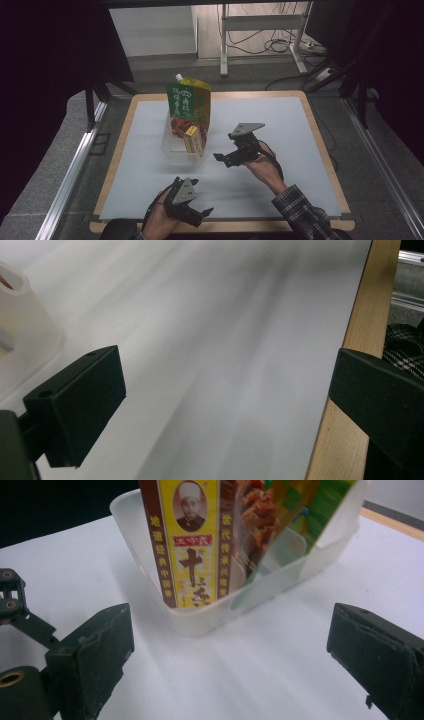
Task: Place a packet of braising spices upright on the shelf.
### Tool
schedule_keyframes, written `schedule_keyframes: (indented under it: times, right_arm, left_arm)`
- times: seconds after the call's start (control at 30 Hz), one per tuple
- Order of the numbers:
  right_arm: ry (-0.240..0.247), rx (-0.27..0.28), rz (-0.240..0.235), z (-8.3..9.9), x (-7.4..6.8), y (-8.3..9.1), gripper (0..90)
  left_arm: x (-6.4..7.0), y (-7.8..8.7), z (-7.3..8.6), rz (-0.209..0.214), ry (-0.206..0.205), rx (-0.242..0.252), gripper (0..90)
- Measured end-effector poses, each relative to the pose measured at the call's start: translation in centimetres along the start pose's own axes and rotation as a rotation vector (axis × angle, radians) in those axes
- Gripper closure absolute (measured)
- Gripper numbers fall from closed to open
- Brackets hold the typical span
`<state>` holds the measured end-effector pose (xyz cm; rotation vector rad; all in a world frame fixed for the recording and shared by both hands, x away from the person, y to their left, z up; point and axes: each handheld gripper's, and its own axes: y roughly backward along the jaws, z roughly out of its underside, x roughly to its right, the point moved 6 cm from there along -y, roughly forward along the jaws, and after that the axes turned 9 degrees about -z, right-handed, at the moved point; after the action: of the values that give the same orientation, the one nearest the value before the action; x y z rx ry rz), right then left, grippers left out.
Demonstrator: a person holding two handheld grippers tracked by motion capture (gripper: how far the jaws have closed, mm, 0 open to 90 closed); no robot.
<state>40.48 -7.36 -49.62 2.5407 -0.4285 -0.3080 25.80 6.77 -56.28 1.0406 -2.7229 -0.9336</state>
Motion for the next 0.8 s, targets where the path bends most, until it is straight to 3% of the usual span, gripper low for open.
schedule_keyframes:
  times: [0.57, 0.8]
  right_arm:
    - [-0.056, -0.026, 0.005, 3.0, 0.1, 3.5, 5.1]
    - [-0.048, -0.029, 0.026, 4.4, -0.1, 4.9, 5.1]
  left_arm:
    - [-0.1, 0.0, 0.1, -0.007, 0.007, -0.011, 1.3]
    - [-0.2, 0.0, 0.1, -0.003, 0.023, -0.018, 1.4]
